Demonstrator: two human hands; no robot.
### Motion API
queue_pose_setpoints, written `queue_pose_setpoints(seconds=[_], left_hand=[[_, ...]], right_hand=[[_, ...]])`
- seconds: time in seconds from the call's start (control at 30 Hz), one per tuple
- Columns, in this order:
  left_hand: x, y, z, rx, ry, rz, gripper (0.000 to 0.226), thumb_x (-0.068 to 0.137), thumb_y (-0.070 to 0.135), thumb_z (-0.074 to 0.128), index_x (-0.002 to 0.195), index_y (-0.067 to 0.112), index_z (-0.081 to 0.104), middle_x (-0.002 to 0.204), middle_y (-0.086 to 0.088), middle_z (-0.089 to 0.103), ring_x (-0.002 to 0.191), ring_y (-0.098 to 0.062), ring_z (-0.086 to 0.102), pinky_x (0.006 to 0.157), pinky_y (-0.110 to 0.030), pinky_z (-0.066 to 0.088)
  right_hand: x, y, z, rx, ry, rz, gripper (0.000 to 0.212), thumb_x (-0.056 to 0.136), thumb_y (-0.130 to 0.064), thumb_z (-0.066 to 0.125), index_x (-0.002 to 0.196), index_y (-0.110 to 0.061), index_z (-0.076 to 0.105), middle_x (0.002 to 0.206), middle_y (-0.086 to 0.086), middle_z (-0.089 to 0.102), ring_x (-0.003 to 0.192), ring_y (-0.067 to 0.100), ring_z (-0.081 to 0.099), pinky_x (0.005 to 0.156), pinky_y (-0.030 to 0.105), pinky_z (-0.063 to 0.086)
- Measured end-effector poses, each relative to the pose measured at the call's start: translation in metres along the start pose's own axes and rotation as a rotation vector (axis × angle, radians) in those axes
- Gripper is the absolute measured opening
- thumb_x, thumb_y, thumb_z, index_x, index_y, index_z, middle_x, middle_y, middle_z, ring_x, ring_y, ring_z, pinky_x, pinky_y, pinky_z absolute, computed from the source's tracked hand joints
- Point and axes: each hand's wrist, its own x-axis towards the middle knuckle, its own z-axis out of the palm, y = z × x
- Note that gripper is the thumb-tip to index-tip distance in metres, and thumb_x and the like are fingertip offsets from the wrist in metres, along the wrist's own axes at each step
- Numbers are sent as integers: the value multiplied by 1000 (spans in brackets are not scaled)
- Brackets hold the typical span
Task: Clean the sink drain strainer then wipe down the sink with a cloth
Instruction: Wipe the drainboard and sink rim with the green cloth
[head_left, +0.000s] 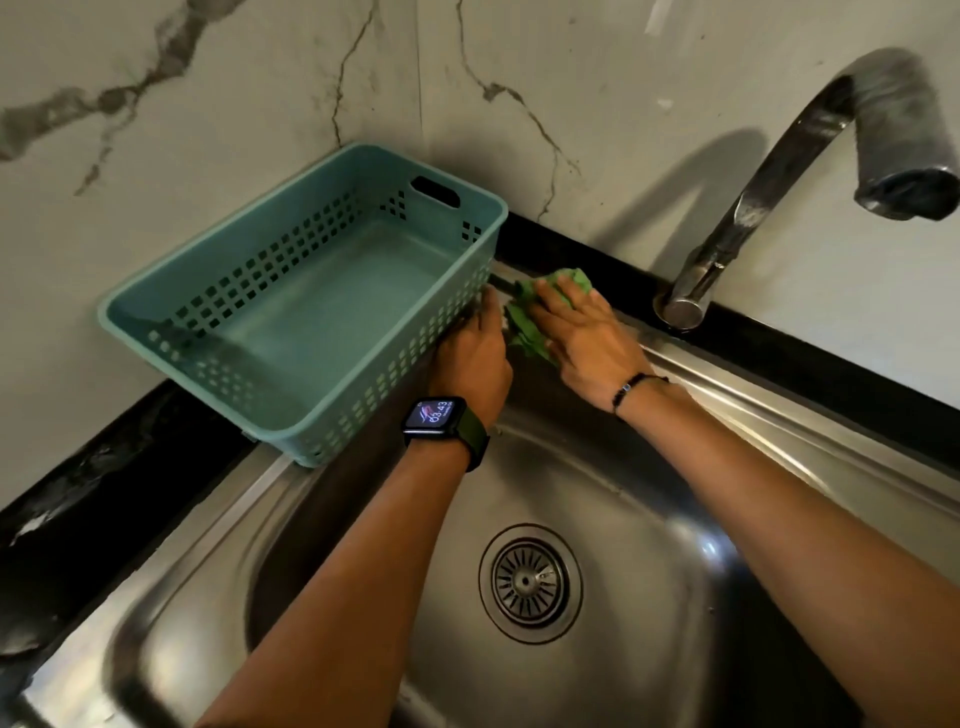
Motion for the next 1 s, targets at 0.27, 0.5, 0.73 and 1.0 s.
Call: queue_pose_setpoints(seconds=[0.27, 0.5, 0.73, 1.0], left_hand=[[2, 3, 2, -3, 38, -30, 66, 84, 0, 44, 144, 9, 20, 126, -24, 53, 104, -39, 58, 79, -43, 46], [2, 8, 8, -3, 3, -64, 70, 82, 0, 43, 145, 6, 13, 124, -28, 52, 103, -42, 55, 76, -41, 43], [0, 12, -2, 82, -57, -102, 71, 84, 4, 45, 147, 15, 12, 115, -27, 57, 95, -41, 59, 65, -35, 37], [-3, 8, -10, -21, -69, -41, 65, 79, 0, 41, 138, 27, 37, 127, -21, 52, 107, -44, 53, 89, -45, 46]], right_hand=[[51, -8, 0, -52, -97, -72, 48, 96, -29, 30, 144, -32, 21, 157, -9, 7, 145, 17, 1, 115, 47, 3], [67, -10, 6, -58, -76, -73, 45, 97, -37, 21, 141, -36, 27, 156, -10, 12, 145, 16, 3, 113, 55, -4], [48, -13, 7, -34, -4, -77, 47, 95, -35, 27, 142, -31, 27, 155, -8, 19, 144, 17, 9, 114, 51, 4], [-66, 31, 4, -112, 87, 66, 59, 84, -26, 42, 141, -24, 29, 152, -1, 27, 142, 23, 18, 115, 46, 10]])
